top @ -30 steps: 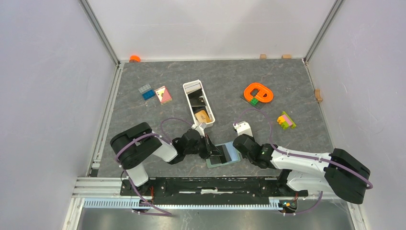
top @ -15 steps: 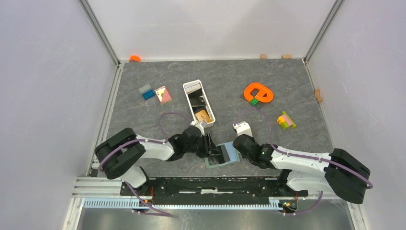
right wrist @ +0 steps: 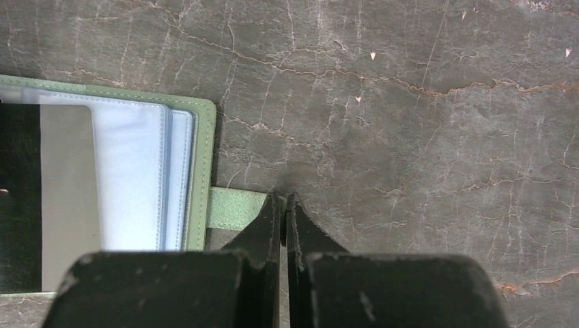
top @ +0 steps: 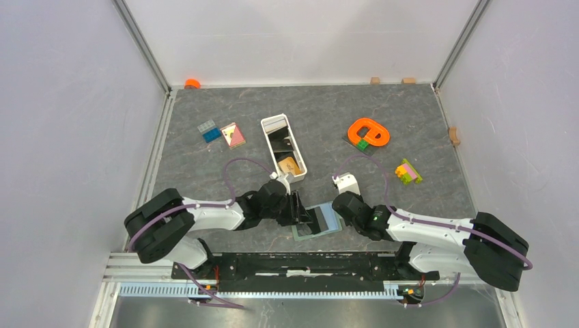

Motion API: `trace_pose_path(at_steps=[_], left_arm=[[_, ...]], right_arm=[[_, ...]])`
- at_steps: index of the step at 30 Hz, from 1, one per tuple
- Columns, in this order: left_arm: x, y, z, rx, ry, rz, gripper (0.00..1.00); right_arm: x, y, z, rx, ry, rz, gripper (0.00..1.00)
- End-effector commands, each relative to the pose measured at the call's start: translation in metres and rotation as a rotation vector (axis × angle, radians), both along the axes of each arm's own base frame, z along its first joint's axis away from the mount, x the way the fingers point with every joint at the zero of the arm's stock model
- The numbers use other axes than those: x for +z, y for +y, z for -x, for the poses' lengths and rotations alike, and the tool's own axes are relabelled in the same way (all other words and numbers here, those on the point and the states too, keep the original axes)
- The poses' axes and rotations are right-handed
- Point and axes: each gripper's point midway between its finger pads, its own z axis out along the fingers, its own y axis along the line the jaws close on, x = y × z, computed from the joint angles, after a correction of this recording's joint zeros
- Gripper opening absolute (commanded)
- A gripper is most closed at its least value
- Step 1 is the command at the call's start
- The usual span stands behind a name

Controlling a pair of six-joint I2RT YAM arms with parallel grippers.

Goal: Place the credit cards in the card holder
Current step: Insert the credit card into the card holder.

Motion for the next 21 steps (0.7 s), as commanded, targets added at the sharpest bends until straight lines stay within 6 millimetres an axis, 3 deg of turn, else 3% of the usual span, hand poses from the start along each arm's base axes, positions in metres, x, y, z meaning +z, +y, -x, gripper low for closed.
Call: trace_pose_path(at_steps=[1,8,21], left_arm=[[0.019,-0.010,-0.002,-0.048,-0.094,0.030,0.50],[0.035,-0.009,-0.005,-0.032,-0.147,0.062,0.56],[0.008,-0.012,0.001,-0.045,-0.063,0.009,0.59]], right_arm=[[0.014,0.008,-0.007,-0.017,-0.038,-0.042,0.00],[0.015,0.009,-0.008,-0.016,-0.040,-0.043,0.00],[0.015,0.009,-0.008,-0.014,-0.037,-0.042,0.00]])
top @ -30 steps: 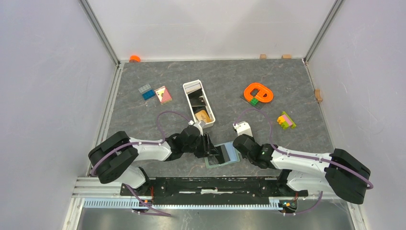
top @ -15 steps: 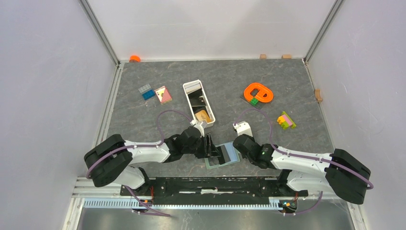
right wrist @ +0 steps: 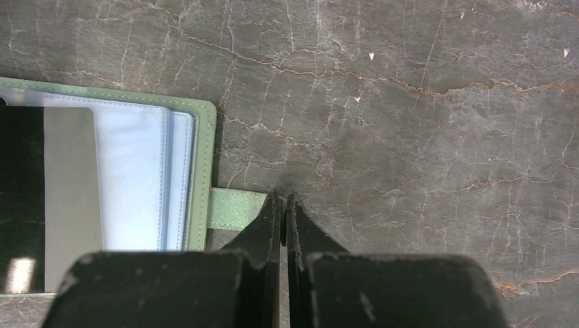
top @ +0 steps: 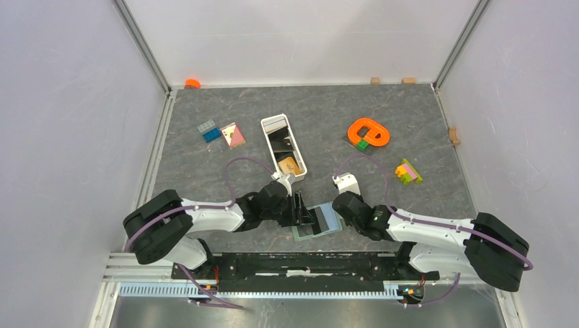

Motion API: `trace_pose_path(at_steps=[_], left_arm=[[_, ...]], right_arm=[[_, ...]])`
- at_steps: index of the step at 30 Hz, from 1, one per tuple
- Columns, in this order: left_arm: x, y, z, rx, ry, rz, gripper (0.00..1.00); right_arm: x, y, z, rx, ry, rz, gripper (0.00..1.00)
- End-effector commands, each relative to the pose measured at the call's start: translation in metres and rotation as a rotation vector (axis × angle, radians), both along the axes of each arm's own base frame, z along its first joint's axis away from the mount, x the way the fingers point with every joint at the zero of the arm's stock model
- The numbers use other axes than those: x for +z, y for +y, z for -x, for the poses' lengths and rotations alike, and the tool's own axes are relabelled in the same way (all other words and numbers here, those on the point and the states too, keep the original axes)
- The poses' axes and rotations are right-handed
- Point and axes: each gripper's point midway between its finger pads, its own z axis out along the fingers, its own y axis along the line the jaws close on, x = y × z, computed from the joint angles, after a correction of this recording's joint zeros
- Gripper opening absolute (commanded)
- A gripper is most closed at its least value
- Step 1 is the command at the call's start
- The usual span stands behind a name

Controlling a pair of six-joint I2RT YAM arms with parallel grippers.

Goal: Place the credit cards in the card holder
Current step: Insert the credit card into the card holder.

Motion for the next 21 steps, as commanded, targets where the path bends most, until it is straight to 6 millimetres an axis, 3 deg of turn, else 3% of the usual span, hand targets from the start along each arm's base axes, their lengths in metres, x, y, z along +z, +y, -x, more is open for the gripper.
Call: trace_pose_path(at_steps=[1,11,21], left_arm=[[-0.001,-0.010,-0.003,-0.020,-0.011,0.006,0.59],[-0.022,-0.020,-0.001,-0.029,0.045,0.014,0.59],[-0.016,-0.035,-0.007,-0.033,0.027,0.090,0.59]], right_arm=[[0.014,0.009,-0.007,-0.015,-0.036,-0.039,0.00],[0.014,0.008,-0.007,-0.016,-0.035,-0.040,0.00],[0.013,0.007,-0.005,-0.018,-0.031,-0.041,0.00]])
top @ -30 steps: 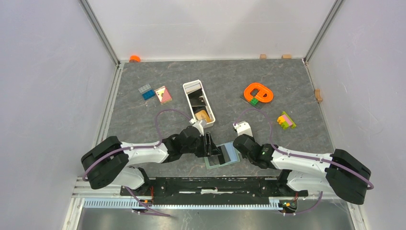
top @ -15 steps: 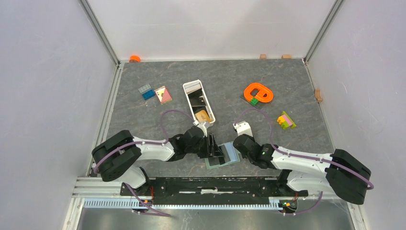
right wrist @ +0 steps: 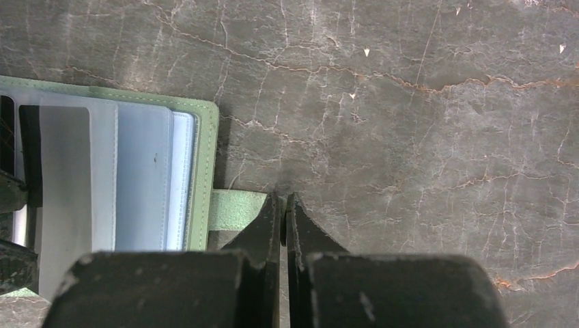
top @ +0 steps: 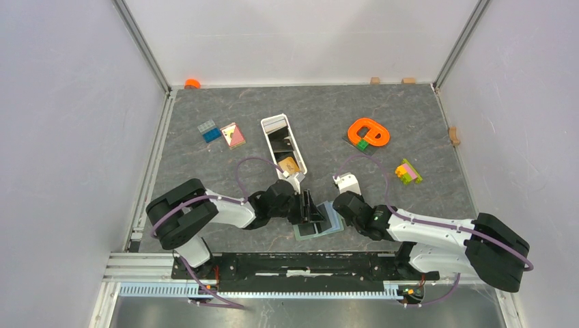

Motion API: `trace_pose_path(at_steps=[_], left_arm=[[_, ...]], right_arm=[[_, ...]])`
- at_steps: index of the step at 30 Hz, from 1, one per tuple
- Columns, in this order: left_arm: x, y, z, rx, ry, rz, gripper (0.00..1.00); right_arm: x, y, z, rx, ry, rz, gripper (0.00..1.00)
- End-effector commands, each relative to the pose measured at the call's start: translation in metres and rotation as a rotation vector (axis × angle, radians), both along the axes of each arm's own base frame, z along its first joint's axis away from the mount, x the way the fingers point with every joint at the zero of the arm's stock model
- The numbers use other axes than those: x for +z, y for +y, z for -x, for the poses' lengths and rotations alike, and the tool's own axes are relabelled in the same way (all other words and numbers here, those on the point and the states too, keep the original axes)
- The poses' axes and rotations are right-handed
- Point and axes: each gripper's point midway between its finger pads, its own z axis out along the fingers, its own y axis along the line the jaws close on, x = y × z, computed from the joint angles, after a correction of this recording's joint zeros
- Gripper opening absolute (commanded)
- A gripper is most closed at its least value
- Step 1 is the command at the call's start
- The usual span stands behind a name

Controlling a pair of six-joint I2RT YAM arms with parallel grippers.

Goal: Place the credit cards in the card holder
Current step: Insert the credit card into the card holder.

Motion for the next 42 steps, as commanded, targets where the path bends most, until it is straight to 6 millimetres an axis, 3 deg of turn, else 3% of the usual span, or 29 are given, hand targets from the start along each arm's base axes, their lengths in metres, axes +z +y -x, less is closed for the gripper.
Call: trace_pose_path(at_steps=[1,12,22,28,34,42], left_arm=[[-0.005,-0.003,0.000,0.010,0.013,0.005,0.59],[0.024,-0.010,-0.005,0.018,-0.062,0.075,0.59],[0.033,-0.024,-0.005,-0.010,-0.075,0.123,0.59],[0.039,-0.010,-0.007,0.022,-0.139,0.039,0.59],[0.028,0.010,-0.007,0.073,-0.125,-0.061,0.60],[0.012,0.004,-0.003,0.048,-0.074,-0.092,0.61]], right_arm=[[0.013,0.008,-0.005,-0.017,-0.032,-0.043,0.00],[0.009,0.003,-0.005,-0.030,-0.033,-0.031,0.00],[0.005,0.002,-0.002,-0.034,-0.024,-0.039,0.00],[0.006,0.002,-0.002,-0.033,-0.027,-0.045,0.00],[0.007,0.002,-0.002,-0.033,-0.028,-0.048,0.00],[0.007,0.002,-0.002,-0.035,-0.029,-0.053,0.00]])
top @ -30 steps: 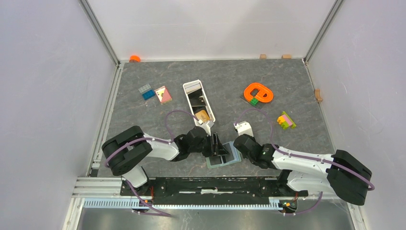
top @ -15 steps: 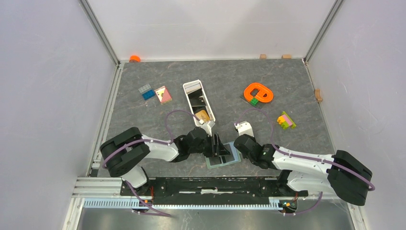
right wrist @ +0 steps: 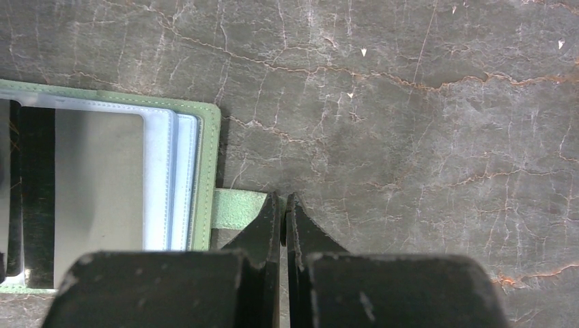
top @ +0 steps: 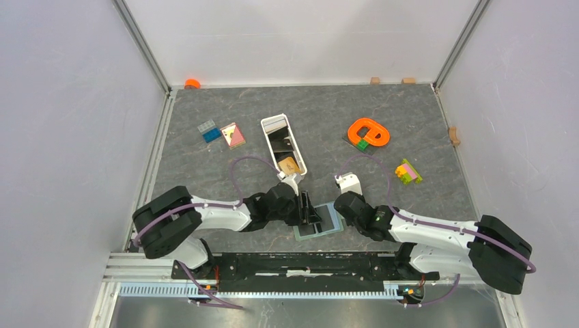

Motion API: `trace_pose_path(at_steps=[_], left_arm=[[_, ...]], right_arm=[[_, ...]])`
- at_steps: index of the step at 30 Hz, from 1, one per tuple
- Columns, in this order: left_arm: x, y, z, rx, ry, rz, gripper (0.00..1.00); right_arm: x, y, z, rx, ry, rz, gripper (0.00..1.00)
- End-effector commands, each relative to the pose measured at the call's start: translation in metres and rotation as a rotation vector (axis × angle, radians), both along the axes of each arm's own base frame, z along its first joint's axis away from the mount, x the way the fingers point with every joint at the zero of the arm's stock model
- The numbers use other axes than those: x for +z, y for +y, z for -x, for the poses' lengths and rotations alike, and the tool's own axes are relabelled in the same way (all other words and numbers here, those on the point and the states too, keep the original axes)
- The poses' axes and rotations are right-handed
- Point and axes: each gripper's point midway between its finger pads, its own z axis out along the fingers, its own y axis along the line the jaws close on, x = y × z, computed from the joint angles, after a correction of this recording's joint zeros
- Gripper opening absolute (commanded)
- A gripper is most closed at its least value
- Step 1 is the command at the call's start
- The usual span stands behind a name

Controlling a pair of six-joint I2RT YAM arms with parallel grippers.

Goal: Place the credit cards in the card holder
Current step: Insert the credit card into the card holder.

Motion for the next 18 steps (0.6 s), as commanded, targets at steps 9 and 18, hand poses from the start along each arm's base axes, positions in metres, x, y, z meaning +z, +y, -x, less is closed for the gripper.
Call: trace_pose_path(at_steps=[9,18], left_arm=[[-0.003,-0.019,-0.006,-0.038,-0.013,-0.001,0.62],[0.005,-0.034,-0.009,-0.068,-0.026,0.019,0.62]], right_arm=[[0.005,0.003,-0.002,-0.022,-0.026,-0.035,0.00],[0.004,0.002,-0.002,-0.021,-0.023,-0.029,0.00]])
